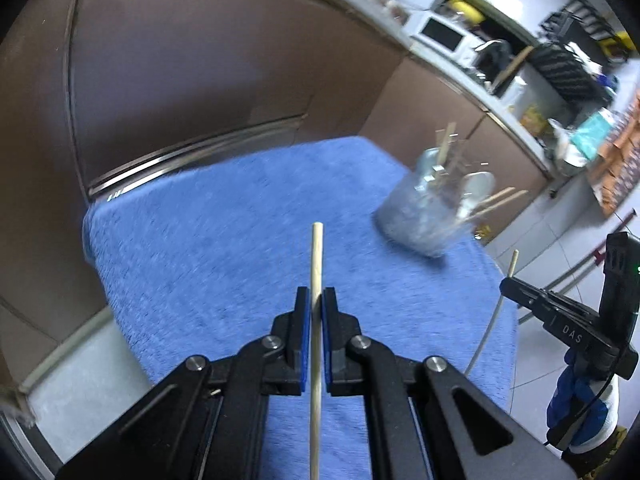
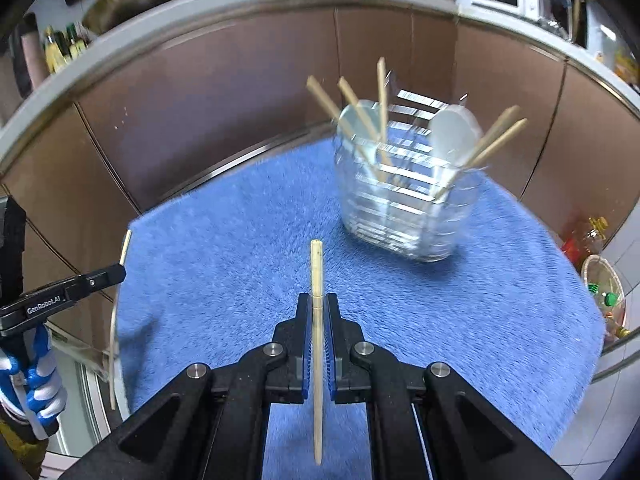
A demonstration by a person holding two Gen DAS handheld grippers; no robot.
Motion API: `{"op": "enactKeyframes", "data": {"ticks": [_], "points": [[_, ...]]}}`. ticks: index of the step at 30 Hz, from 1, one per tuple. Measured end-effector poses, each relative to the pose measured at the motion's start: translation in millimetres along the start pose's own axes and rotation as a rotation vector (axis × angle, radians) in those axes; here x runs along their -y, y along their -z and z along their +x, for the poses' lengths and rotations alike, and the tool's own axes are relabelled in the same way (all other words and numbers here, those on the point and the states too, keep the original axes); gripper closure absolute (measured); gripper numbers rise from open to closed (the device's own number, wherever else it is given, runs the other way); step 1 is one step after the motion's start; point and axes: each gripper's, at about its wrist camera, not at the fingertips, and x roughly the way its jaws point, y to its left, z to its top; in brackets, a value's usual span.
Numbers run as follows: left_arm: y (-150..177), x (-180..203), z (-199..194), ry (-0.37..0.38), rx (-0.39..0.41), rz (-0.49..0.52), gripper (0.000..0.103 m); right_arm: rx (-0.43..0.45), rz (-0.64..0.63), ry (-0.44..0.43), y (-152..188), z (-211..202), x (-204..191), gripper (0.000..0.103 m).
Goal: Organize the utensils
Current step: 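Lower both chopsticks into the holder and open both tools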
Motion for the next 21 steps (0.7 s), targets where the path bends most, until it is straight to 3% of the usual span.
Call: {"op": "enactKeyframes", "data": {"ticks": [5, 11, 21], "points": [[-9, 37, -17, 0.048, 0.038, 0.043, 0.098, 0.08, 0.011, -0.006, -6, -36, 5, 0.097], [-46, 85, -29, 0.111, 0.139, 0.098, 0.098, 0.219, 0.009, -0.009, -30, -80, 11, 0.097], [-148, 170, -19, 0.258, 0.427, 0.116, 0.098, 0.538, 0.053, -0.009, -106, -124, 37, 0.097]]}}
